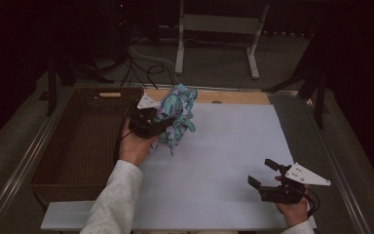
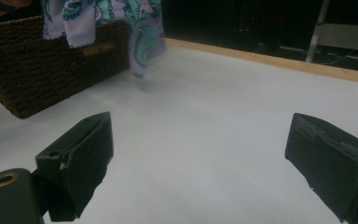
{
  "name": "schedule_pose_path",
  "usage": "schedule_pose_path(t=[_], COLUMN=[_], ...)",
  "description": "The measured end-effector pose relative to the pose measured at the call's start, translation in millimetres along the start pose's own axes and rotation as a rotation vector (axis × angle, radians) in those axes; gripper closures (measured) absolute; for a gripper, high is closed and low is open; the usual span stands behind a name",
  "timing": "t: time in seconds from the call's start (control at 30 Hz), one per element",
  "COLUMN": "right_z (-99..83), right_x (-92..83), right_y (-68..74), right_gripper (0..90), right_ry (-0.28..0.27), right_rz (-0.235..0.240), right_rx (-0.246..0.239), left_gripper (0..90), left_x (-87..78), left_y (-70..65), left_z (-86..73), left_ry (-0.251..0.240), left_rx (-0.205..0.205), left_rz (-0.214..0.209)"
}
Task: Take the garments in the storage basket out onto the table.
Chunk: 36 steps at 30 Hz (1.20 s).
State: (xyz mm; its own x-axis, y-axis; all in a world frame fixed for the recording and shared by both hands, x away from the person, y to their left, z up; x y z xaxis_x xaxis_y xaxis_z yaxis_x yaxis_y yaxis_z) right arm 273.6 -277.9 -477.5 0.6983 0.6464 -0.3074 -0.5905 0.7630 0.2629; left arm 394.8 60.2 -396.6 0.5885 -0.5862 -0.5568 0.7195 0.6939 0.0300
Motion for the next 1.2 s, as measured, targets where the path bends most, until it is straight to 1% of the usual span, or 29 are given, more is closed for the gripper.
schedule_pose_path(t=[0.57,0.8,1.0,1.03,1.13,1.2], right_z=[0.1,0.2,0.2,0.2,0.1,0.1], right_x=[-0.3,-0.4,-0.4,-0.4,-0.3,-0.3], right_y=[-0.2,-0.3,0.0,0.0,0.1,0.1], right_gripper=[7.7,7.7,7.7,7.7,7.7,7.7], right_ry=[-0.001,-0.002,-0.002,-0.002,-0.002,-0.002], right_rz=[0.002,0.003,0.005,0.006,0.006,0.006], right_rx=[0.001,0.001,0.0,0.0,0.001,0.002], left_gripper=[72.9,72.9,72.9,72.9,72.9,72.9], left_x=[19.7,24.9,30.2,32.0,34.3,35.2], left_y=[-22.5,-29.7,-37.5,-40.8,-45.1,-46.6], left_z=[7.9,10.3,12.1,13.0,13.9,14.3], left_ry=[0.002,-0.001,0.0,-0.002,-0.002,-0.005], left_rx=[0.022,0.027,0.036,0.039,0.044,0.043], left_rz=[-0.051,-0.064,-0.081,-0.088,-0.096,-0.098])
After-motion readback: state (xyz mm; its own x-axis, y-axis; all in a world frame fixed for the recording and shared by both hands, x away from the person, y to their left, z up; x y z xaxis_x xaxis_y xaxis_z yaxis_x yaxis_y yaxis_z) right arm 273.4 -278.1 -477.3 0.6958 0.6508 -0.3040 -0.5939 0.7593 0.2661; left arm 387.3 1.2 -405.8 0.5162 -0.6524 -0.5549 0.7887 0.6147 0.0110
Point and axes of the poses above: each handheld gripper's, and its own axes: x roughly forward along the jaws, z roughly out of its top, y roughly to its left, the point moved 6 cm from there along x, roughly forward along the jaws, and after that the axes turned 10 degrees about x, right-handed, at the moved point
